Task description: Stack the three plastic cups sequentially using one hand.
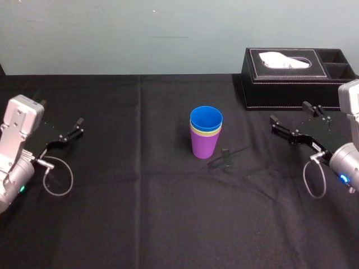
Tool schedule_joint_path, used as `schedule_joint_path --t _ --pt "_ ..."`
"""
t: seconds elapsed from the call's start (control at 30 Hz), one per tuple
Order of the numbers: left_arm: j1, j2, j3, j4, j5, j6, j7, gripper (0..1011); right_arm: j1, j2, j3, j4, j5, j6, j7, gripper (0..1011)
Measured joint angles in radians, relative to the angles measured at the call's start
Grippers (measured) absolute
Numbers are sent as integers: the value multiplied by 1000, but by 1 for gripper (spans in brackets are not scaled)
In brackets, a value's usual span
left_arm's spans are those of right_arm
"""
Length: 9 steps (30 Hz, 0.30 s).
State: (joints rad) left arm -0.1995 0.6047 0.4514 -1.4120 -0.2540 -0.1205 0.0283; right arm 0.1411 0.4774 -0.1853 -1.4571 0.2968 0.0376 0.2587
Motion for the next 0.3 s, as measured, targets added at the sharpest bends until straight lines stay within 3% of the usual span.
schedule_joint_path --t 0.3 --pt "0 0 0 0 0 0 0 1012 1 1 -1 -1 1 1 0 1004"
